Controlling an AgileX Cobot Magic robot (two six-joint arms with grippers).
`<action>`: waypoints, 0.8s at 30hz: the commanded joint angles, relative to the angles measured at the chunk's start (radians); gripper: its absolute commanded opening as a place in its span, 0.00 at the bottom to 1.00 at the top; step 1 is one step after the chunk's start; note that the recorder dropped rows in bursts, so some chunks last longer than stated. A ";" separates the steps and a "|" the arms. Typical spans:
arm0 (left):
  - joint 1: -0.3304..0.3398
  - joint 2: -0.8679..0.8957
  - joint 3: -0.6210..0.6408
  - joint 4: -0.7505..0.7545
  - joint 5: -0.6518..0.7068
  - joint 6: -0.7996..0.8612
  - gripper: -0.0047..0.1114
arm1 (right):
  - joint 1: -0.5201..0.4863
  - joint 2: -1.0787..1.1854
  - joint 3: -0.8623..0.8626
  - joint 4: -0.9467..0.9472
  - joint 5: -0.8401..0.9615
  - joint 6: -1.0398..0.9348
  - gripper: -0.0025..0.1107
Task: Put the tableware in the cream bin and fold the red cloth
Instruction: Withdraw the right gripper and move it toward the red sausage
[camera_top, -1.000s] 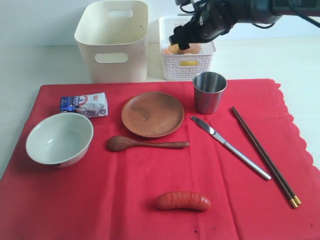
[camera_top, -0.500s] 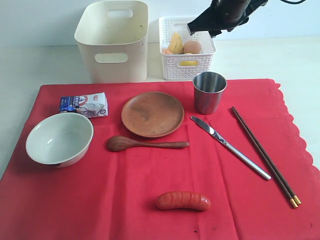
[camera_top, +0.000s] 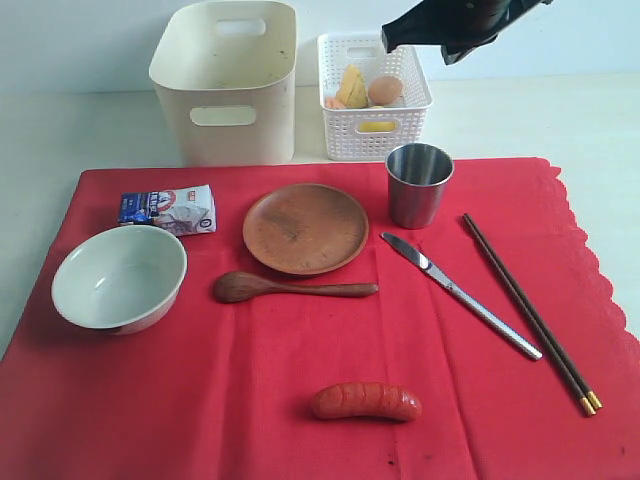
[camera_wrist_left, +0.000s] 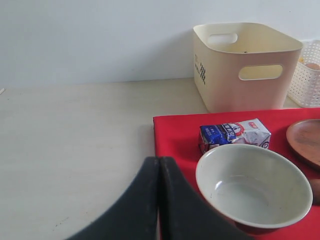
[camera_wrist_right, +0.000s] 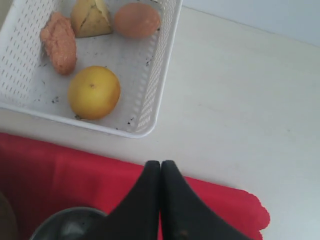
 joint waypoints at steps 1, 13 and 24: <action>0.001 -0.006 -0.001 -0.010 -0.003 -0.003 0.05 | -0.003 -0.078 0.094 0.046 -0.055 -0.010 0.02; 0.001 -0.006 -0.001 -0.010 -0.003 -0.003 0.05 | 0.078 -0.384 0.570 0.129 -0.385 -0.070 0.02; 0.001 -0.006 -0.001 -0.010 -0.003 -0.003 0.05 | 0.321 -0.503 0.832 0.222 -0.394 -0.229 0.02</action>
